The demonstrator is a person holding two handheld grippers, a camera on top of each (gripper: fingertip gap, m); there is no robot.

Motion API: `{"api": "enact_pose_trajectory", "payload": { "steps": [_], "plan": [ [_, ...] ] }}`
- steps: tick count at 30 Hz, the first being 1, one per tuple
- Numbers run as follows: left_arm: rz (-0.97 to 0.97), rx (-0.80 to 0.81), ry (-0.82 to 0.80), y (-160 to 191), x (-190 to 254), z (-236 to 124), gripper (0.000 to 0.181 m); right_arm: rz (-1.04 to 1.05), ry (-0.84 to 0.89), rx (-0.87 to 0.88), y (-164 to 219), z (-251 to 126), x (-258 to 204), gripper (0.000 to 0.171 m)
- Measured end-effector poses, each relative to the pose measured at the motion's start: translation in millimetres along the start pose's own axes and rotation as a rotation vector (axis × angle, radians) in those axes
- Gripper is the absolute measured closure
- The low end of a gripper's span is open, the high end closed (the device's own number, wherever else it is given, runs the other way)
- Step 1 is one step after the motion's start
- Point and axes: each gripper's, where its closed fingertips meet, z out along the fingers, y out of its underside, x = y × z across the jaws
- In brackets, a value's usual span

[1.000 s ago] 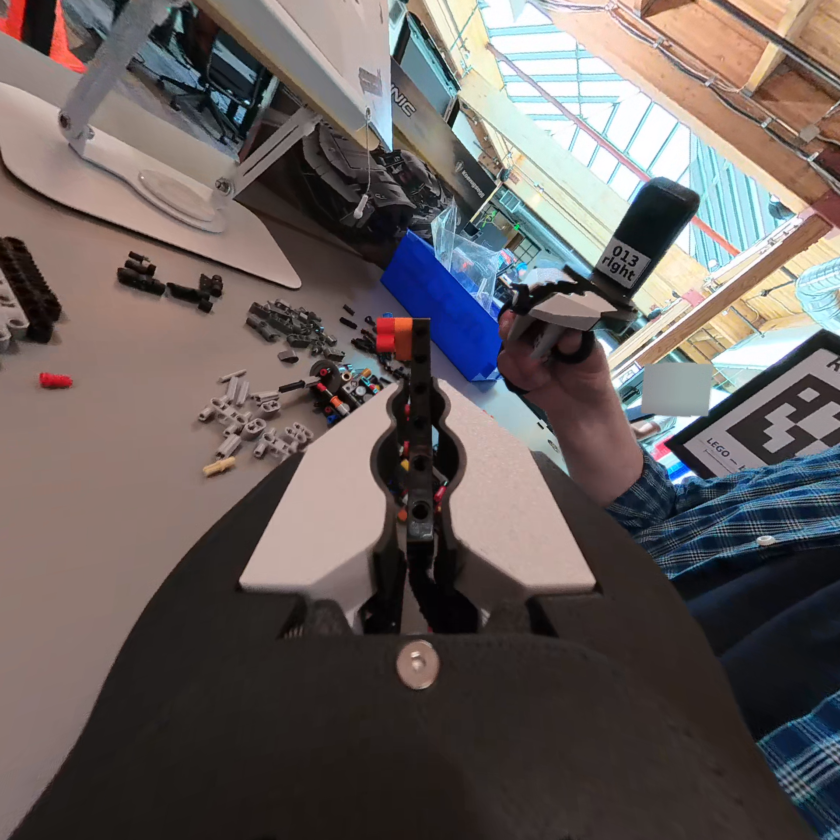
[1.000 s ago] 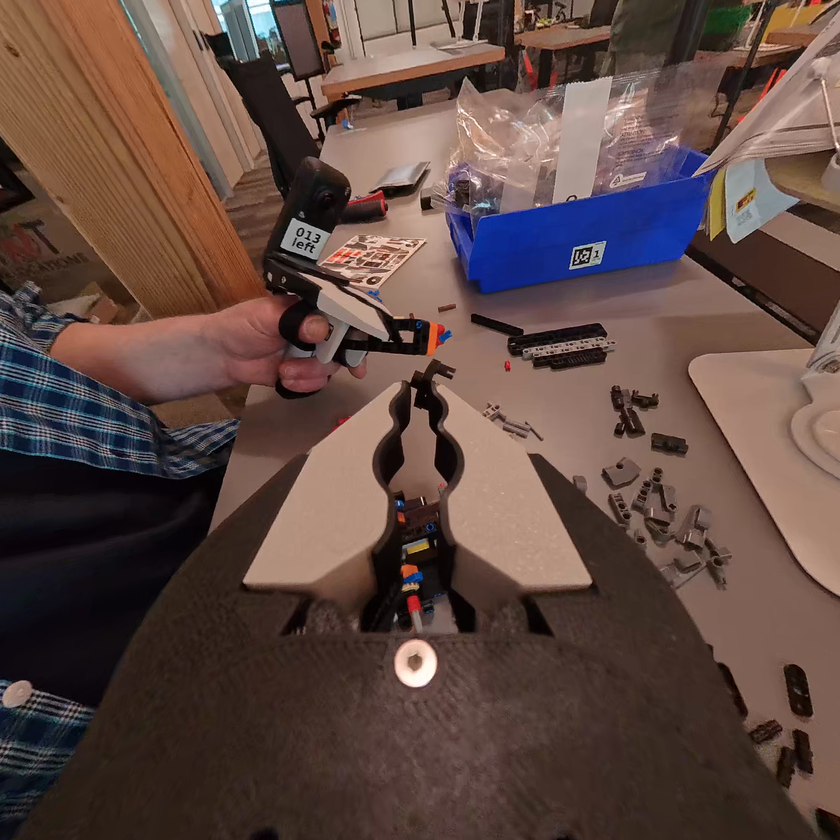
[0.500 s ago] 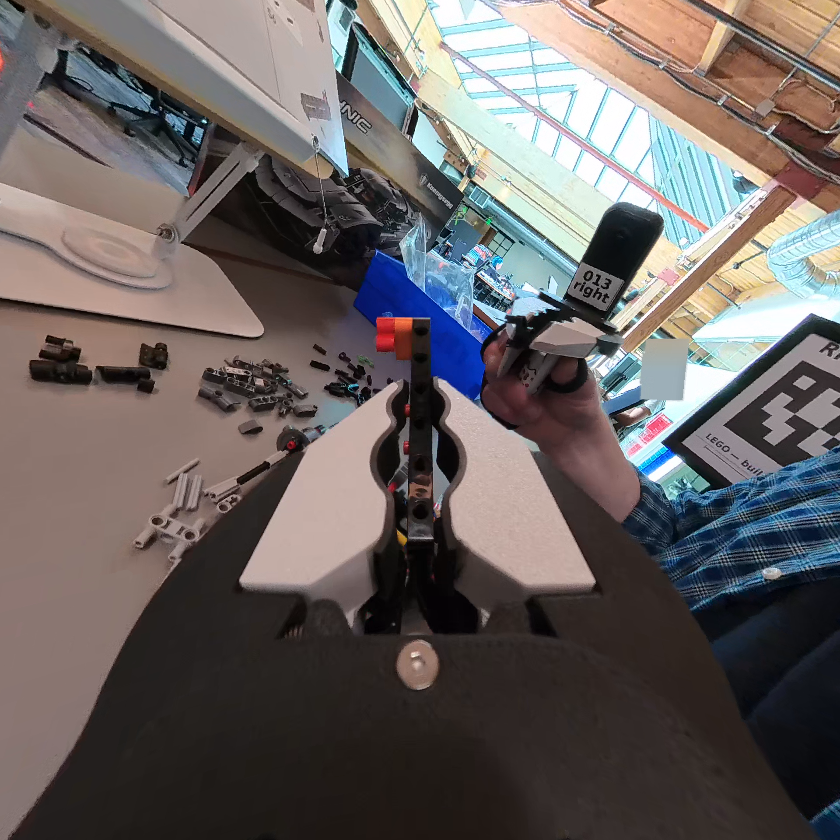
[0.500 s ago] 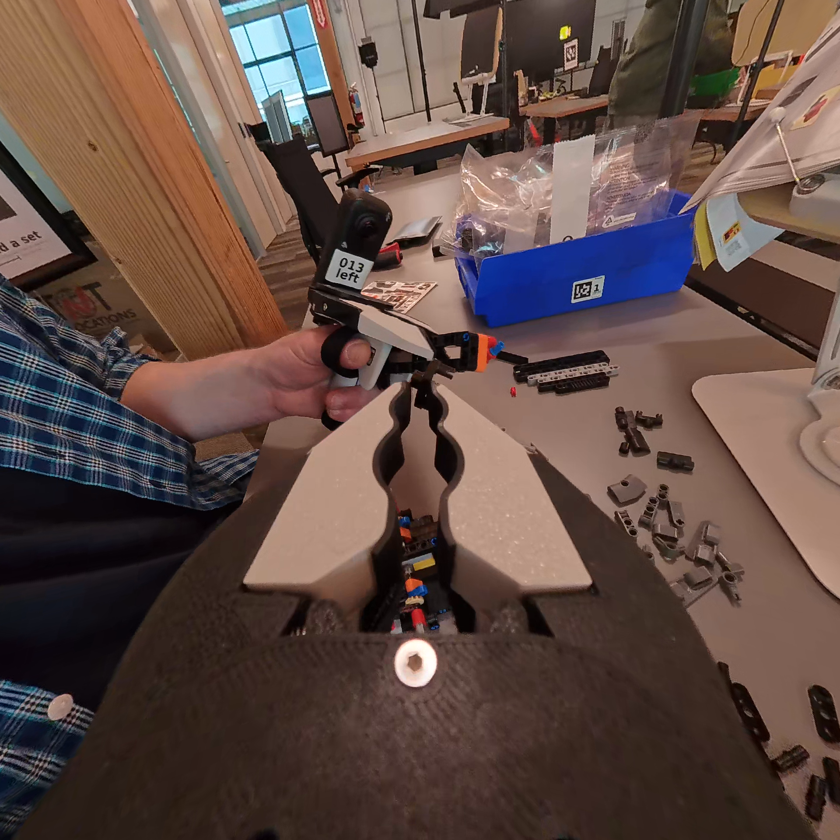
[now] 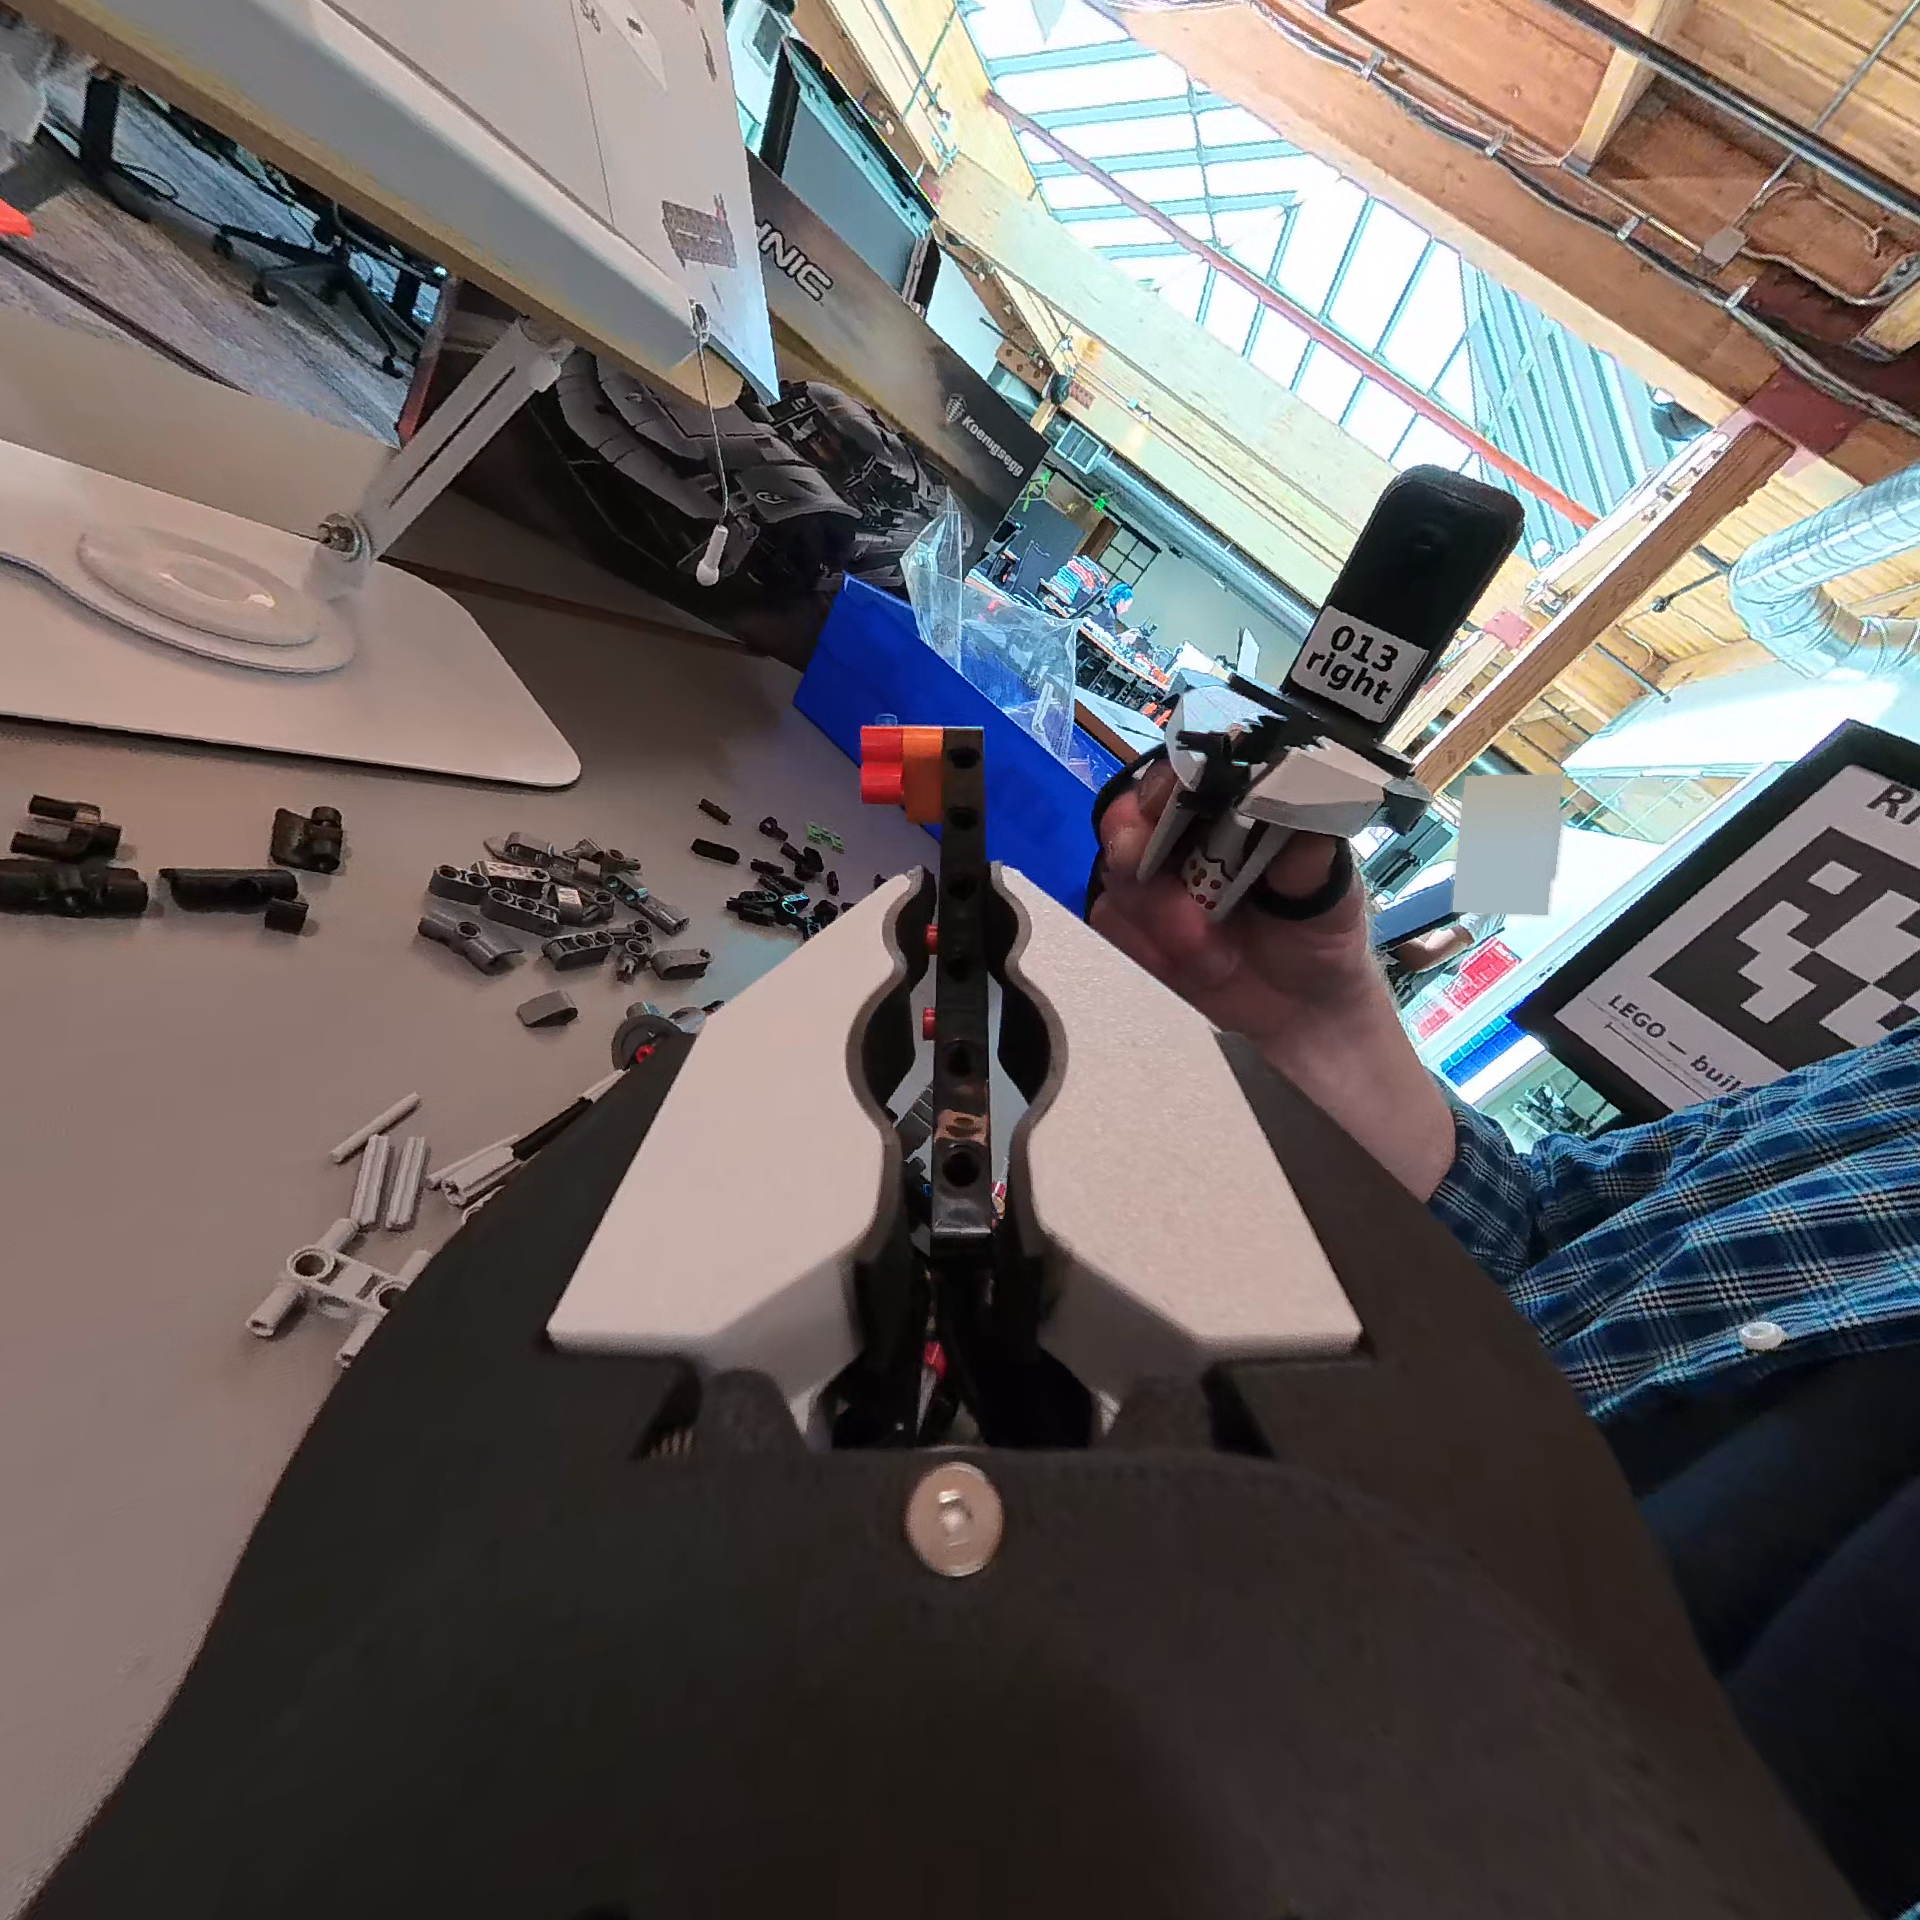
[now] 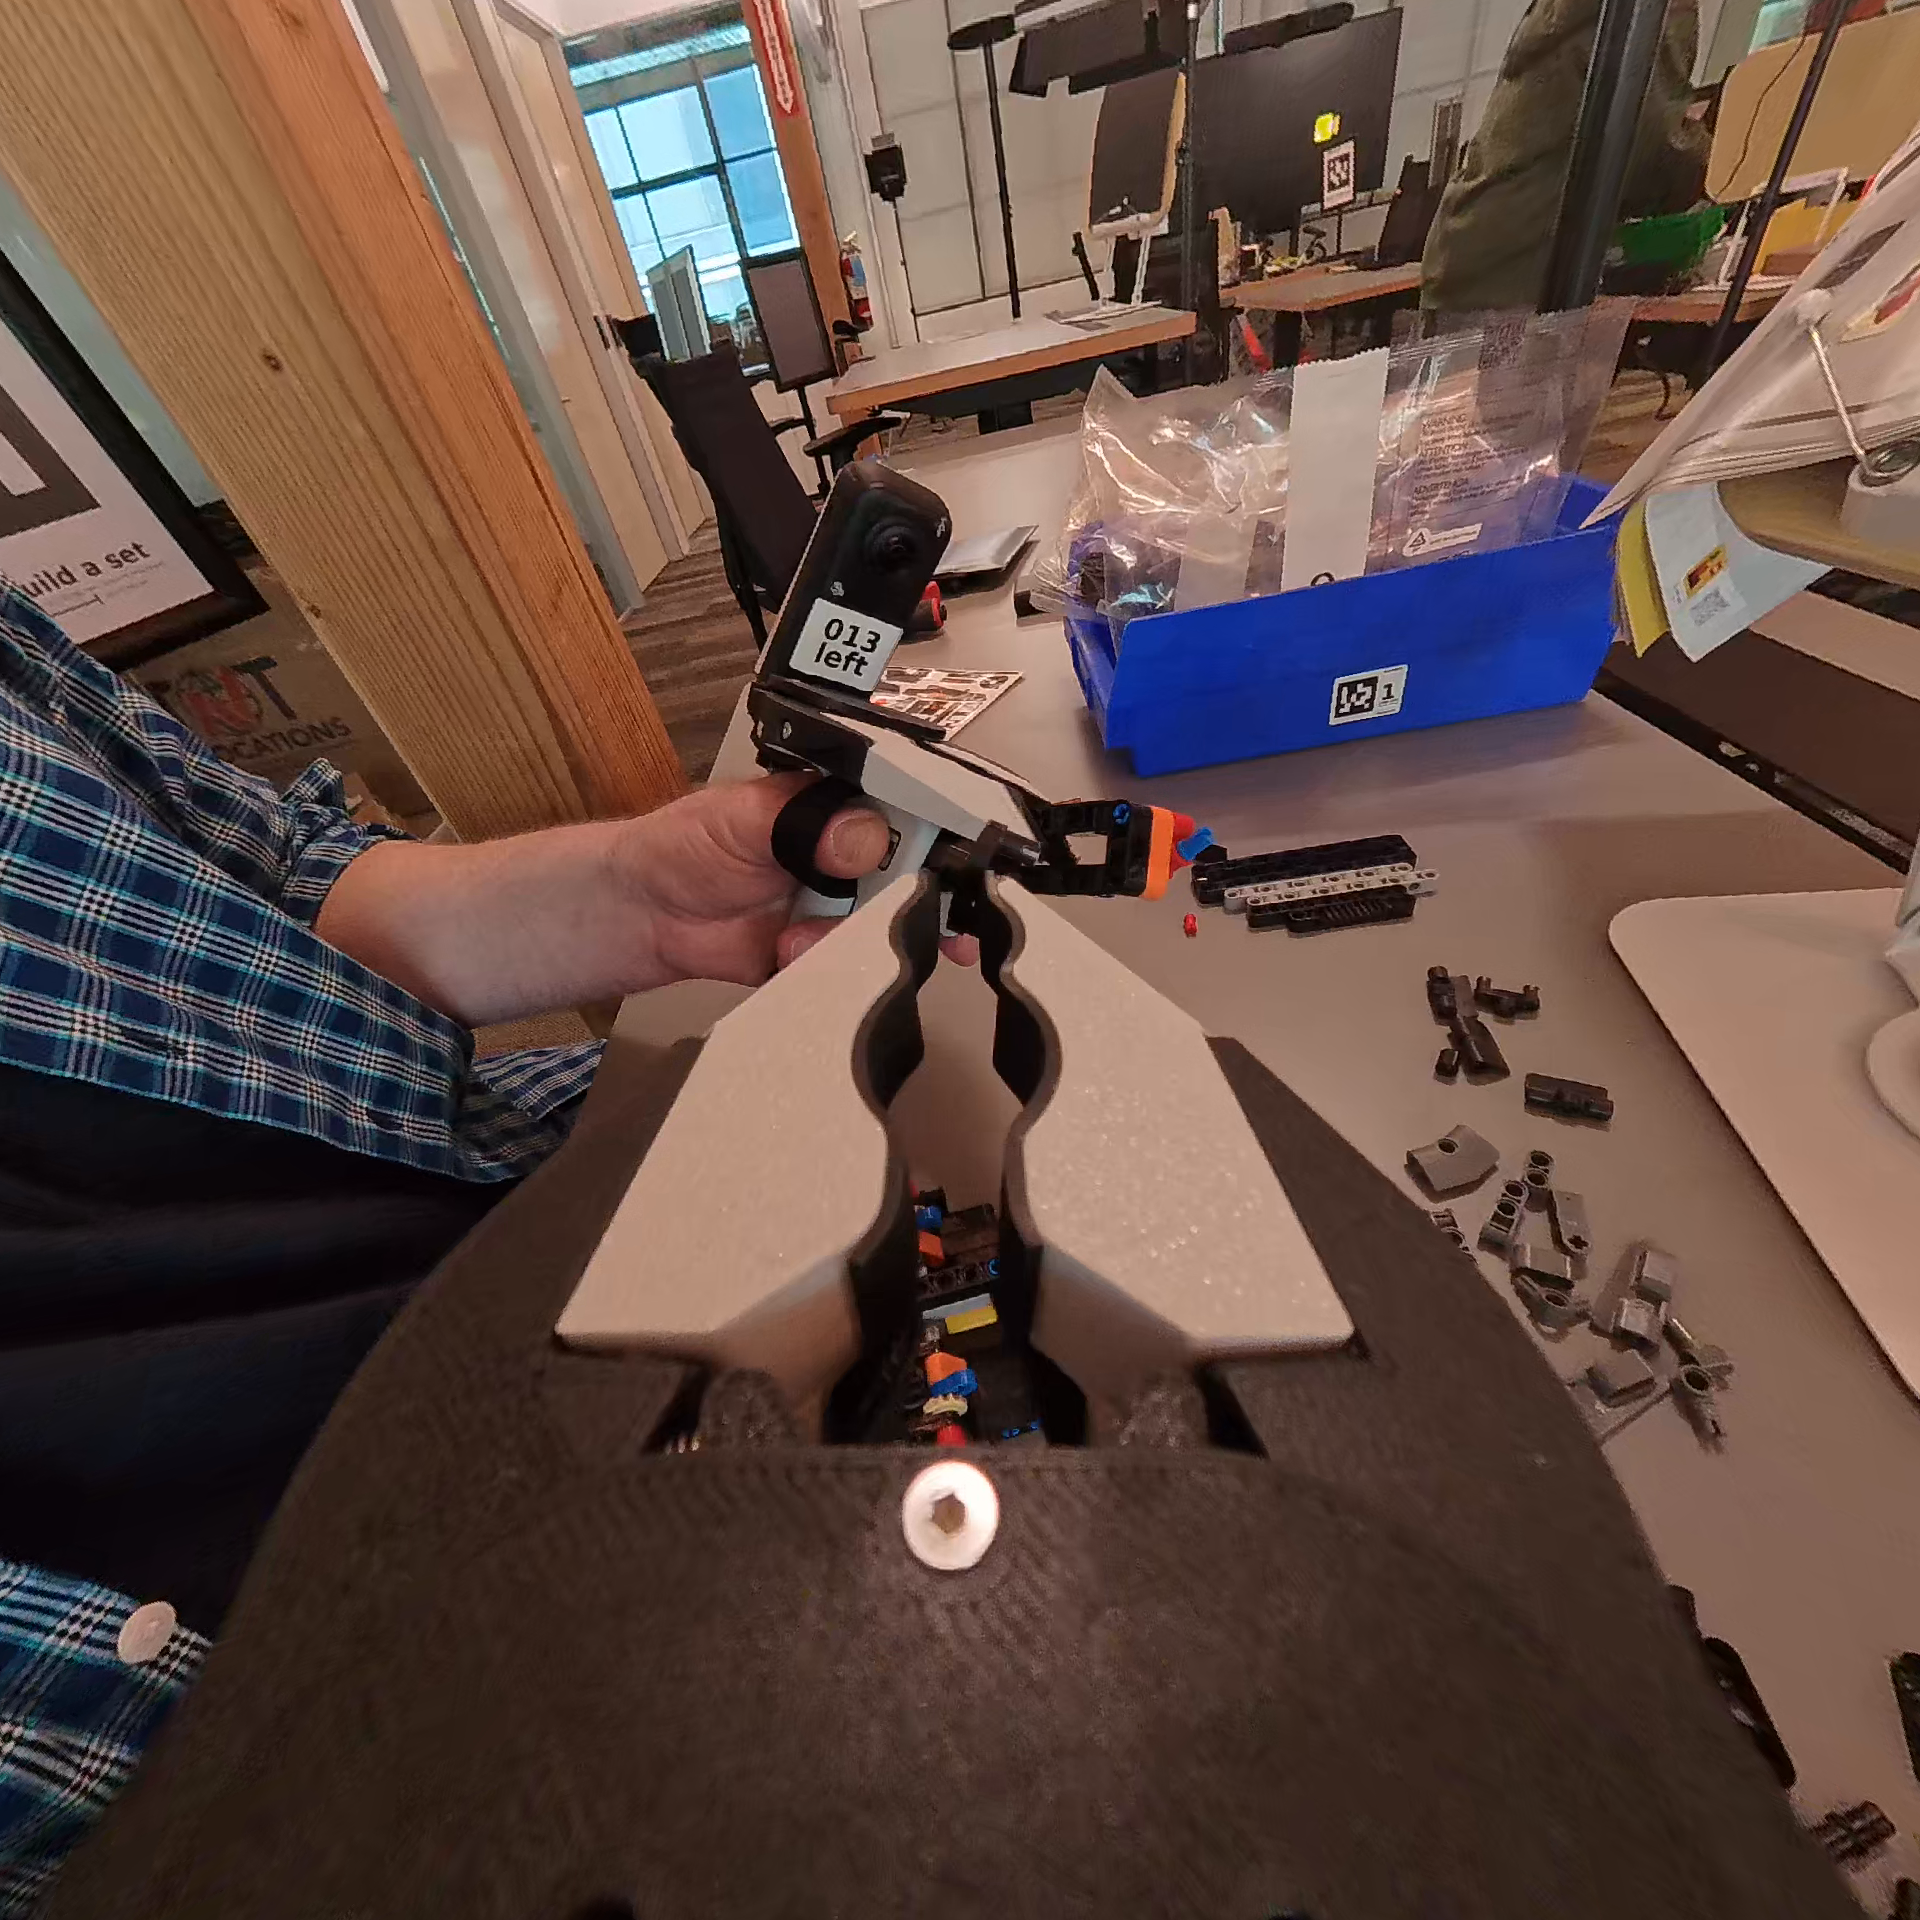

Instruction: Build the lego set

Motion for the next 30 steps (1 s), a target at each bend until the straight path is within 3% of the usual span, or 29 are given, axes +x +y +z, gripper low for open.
{"api": "enact_pose_trajectory", "payload": {
  "steps": [30],
  "plan": [
    [-0.005, -0.051, 0.016, -2, -7, 28, 0.174, 0.025, -0.05, 0.101, 6, -18, 12, 0.167]
  ]
}}
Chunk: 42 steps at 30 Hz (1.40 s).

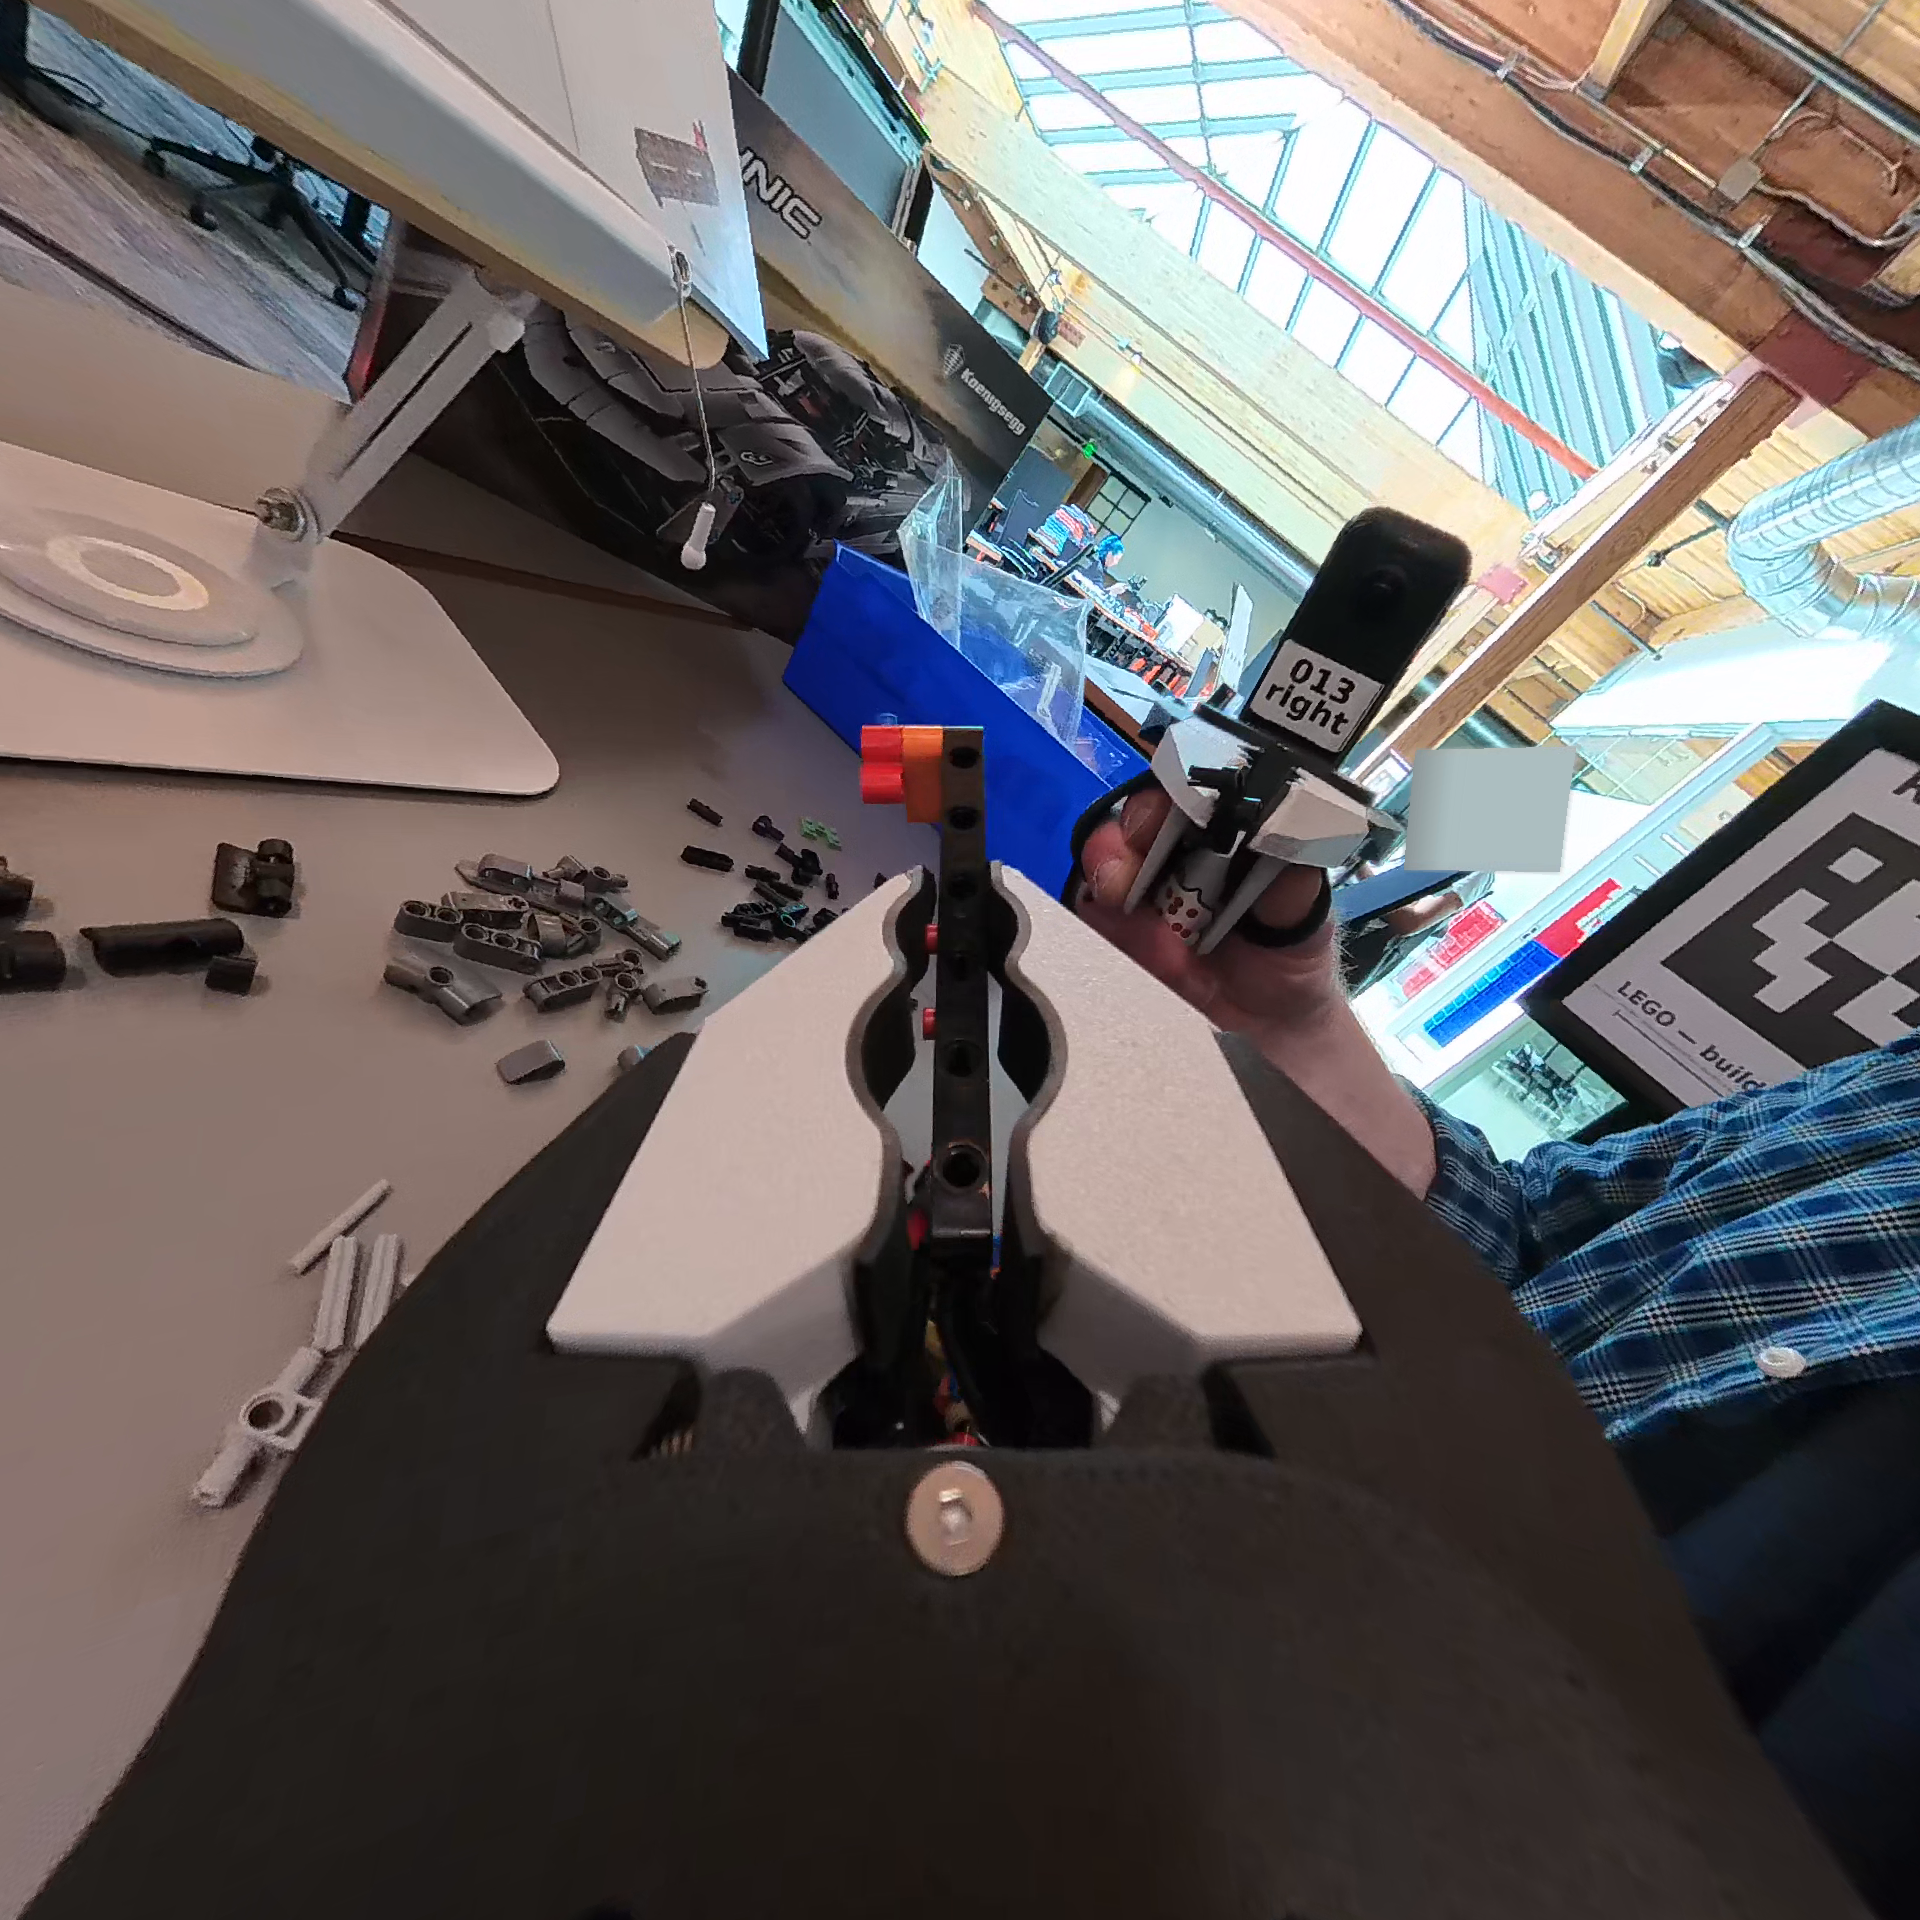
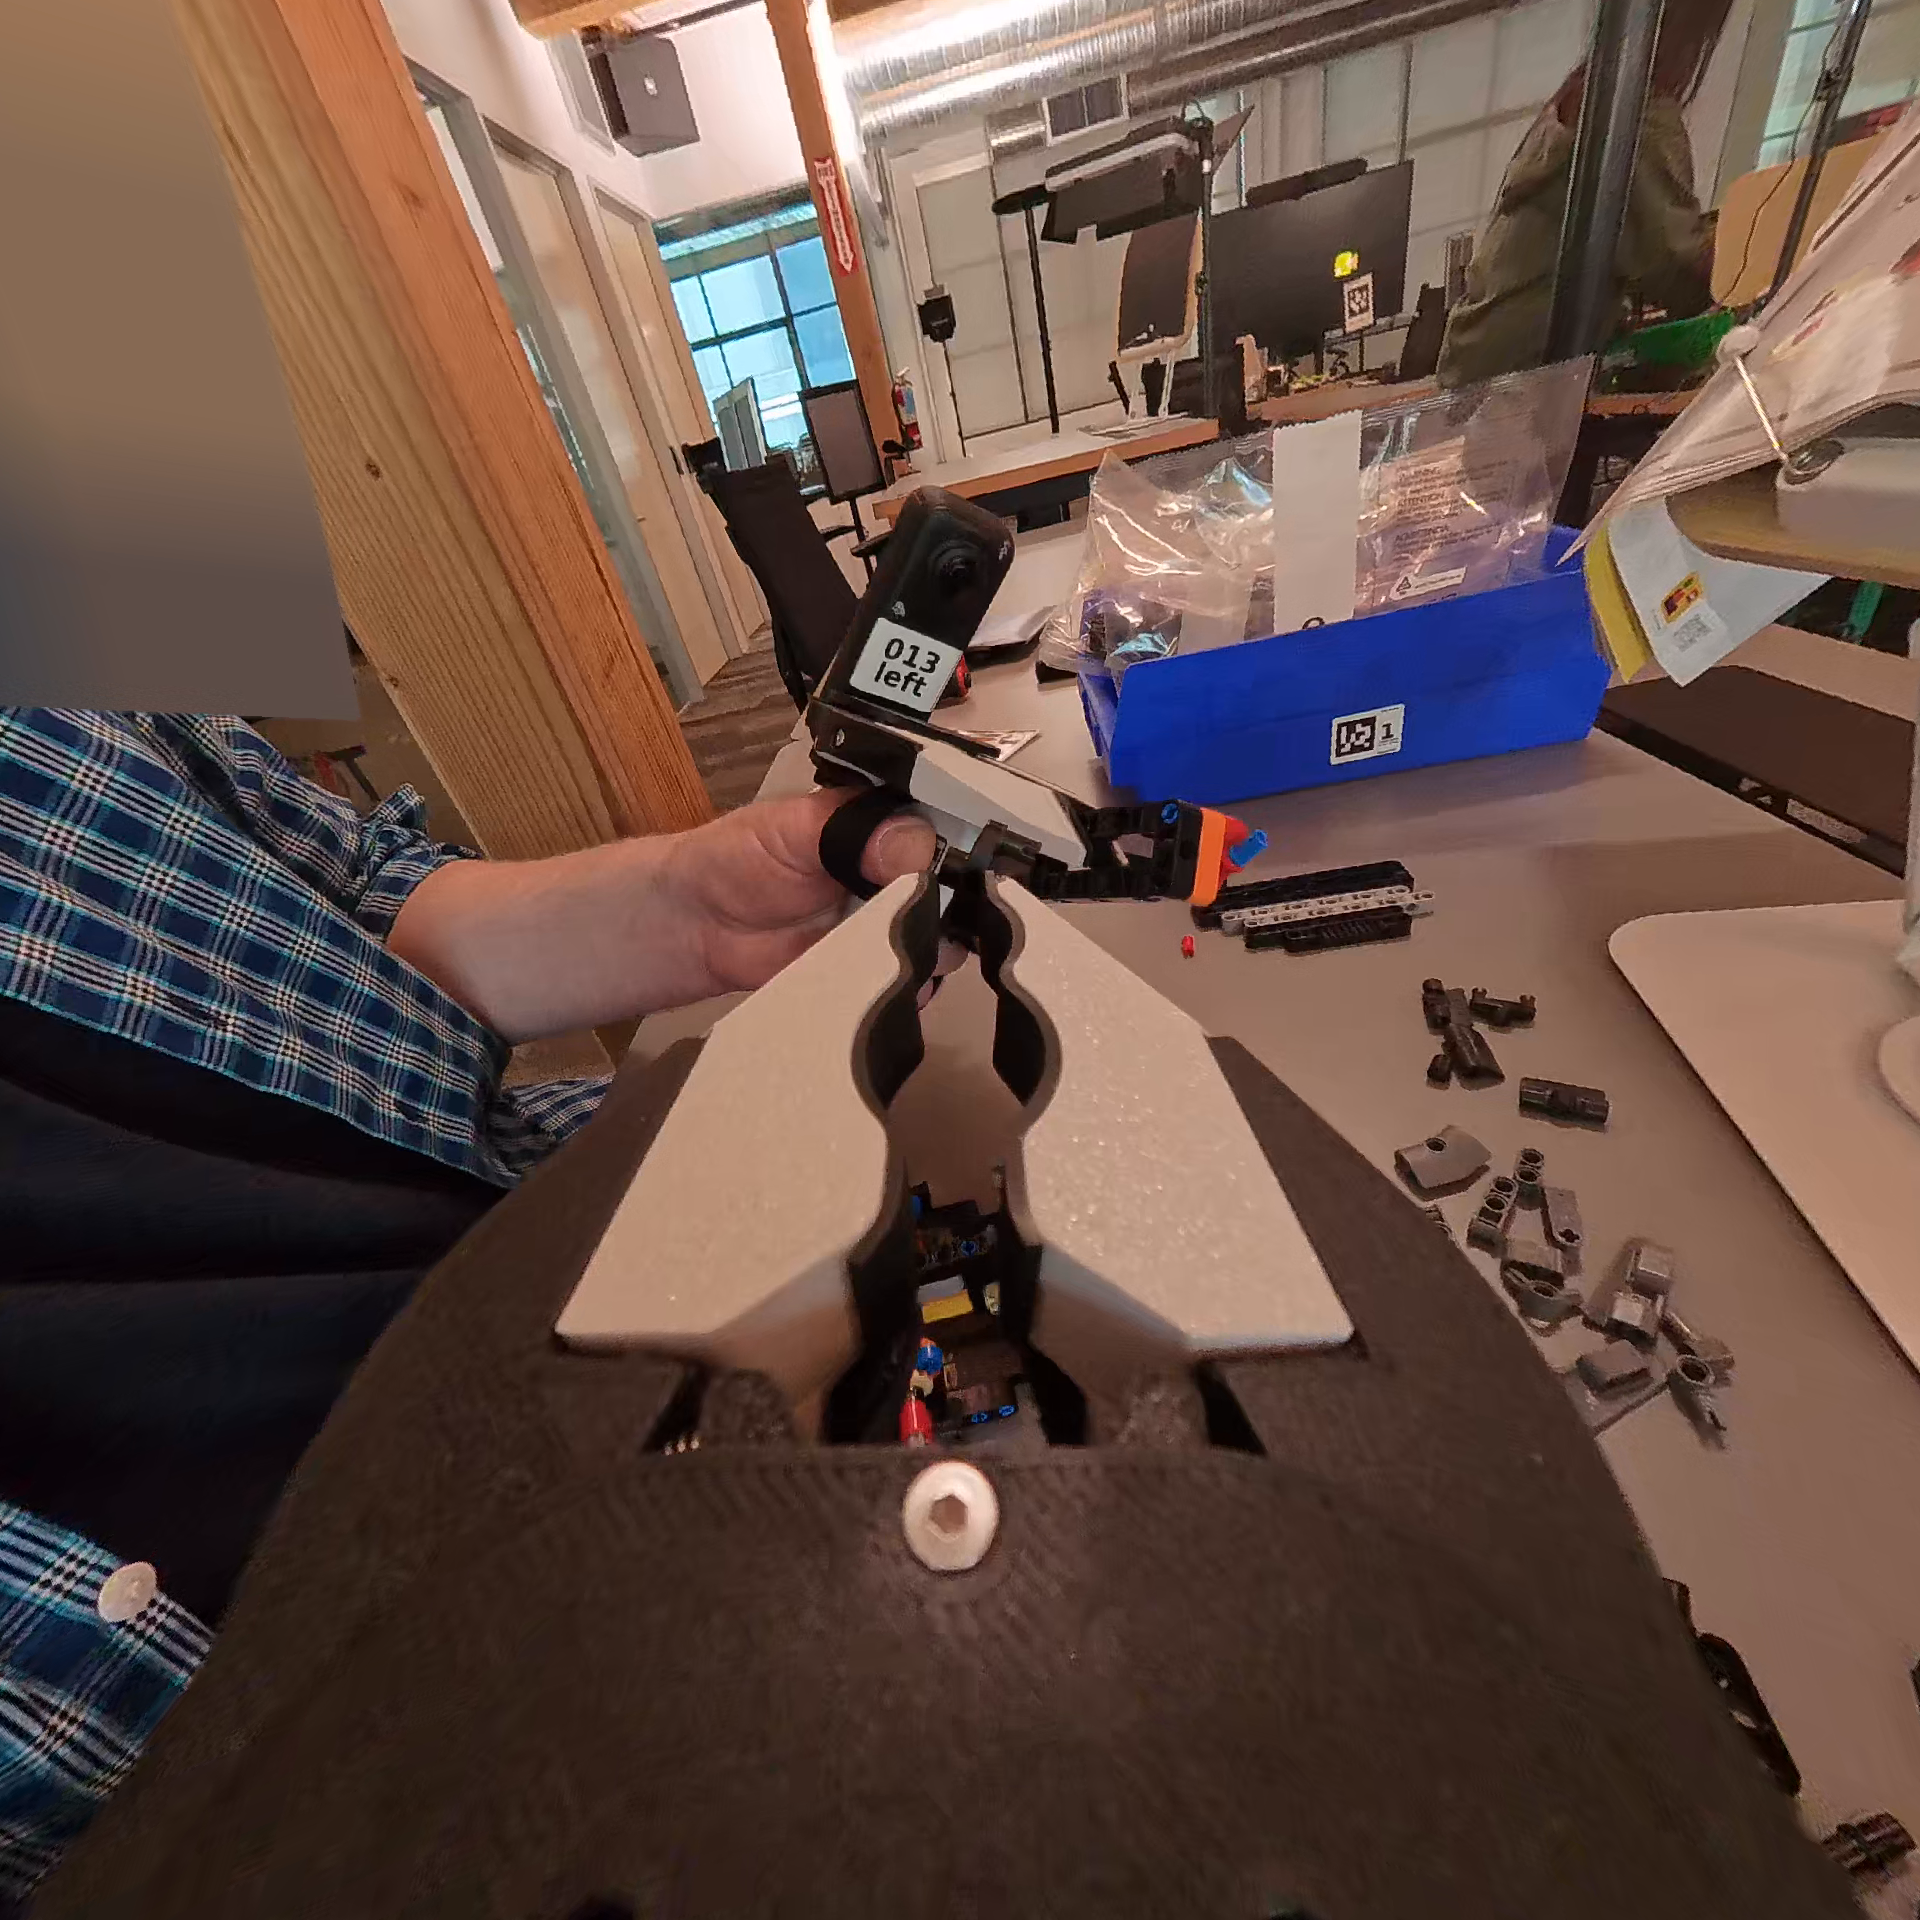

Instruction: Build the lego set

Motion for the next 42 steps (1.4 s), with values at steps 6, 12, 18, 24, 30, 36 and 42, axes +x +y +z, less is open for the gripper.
{"api": "enact_pose_trajectory", "payload": {
  "steps": [6, 12, 18, 24, 30, 36, 42],
  "plan": [
    [0.085, -0.01, -0.022, -1, 2, 4, 0.174, -0.034, -0.008, 0.009, 0, -2, -1, 0.166],
    [0.17, -0.079, -0.036, 7, 12, 13, 0.174, -0.078, 0.011, -0.037, 4, 3, 0, 0.167],
    [0.22, -0.127, -0.045, 16, 20, 16, 0.174, -0.077, 0.01, -0.096, 13, 7, 2, 0.166],
    [0.156, -0.184, -0.087, 29, 19, -5, 0.173, -0.068, -0.044, -0.197, 30, 23, -12, 0.167],
    [0.155, -0.12, -0.091, 26, 28, -31, 0.173, 0.005, -0.132, -0.204, 34, 53, -24, 0.167],
    [0.167, -0.109, -0.101, 30, 30, -39, 0.173, 0.054, -0.165, -0.187, 34, 64, -26, 0.166],
    [0.113, -0.061, -0.081, 30, 29, -46, 0.173, 0.094, -0.199, -0.217, 38, 69, -28, 0.167]
  ]
}}
